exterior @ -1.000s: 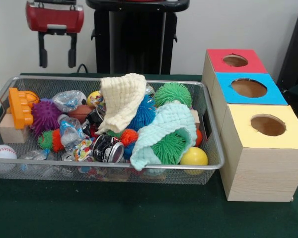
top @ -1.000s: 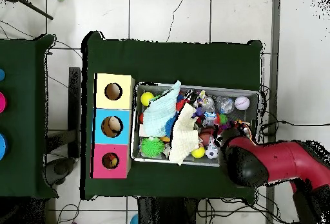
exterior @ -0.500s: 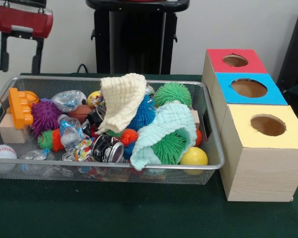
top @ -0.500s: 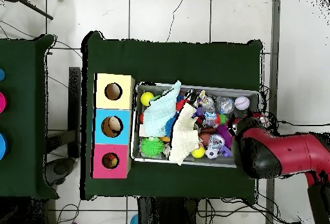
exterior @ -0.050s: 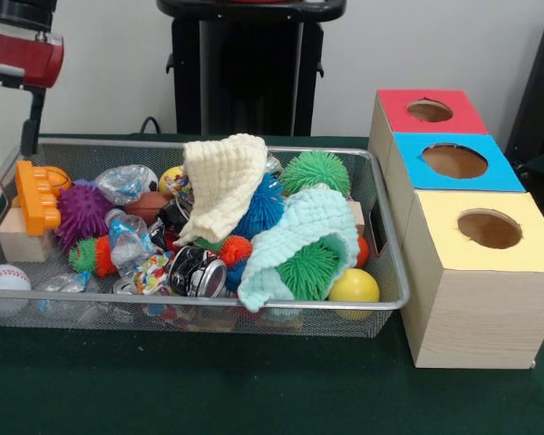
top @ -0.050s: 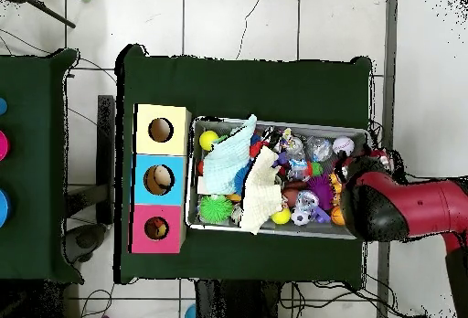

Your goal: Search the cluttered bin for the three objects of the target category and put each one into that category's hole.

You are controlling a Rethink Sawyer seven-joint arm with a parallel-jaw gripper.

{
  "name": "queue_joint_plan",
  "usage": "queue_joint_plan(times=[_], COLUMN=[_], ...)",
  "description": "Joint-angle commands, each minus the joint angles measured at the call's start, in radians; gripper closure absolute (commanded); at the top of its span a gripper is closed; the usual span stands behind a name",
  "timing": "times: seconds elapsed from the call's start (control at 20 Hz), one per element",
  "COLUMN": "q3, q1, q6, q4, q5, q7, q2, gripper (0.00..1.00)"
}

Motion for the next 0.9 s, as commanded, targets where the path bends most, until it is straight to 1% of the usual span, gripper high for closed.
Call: queue_joint_plan(times=[0.05, 0.2, 0.3, 0.55, 0.75, 0.9], q3=[-0.077, -0.105, -0.118, -0.148, -0.161, -0.167], q1=[0.026, 0.039, 0.04, 0.042, 0.042, 0.049], q6=[-0.011, -0.011, 0.001, 0.026, 0.071, 0.108], q4=[-0.055, -0.056, -0.055, -0.05, -0.043, -0.052], q5=[-0.13, -0.136, -0.116, -0.074, -0.024, -0.003], q7=[-0.141, -0.098, -0.072, -0.045, -0.046, -0.076], q2=[0.146, 0.174, 0.187, 0.213, 0.228, 0.24], gripper=[0.0, 0.0, 0.0, 0.0, 0.0, 0.0])
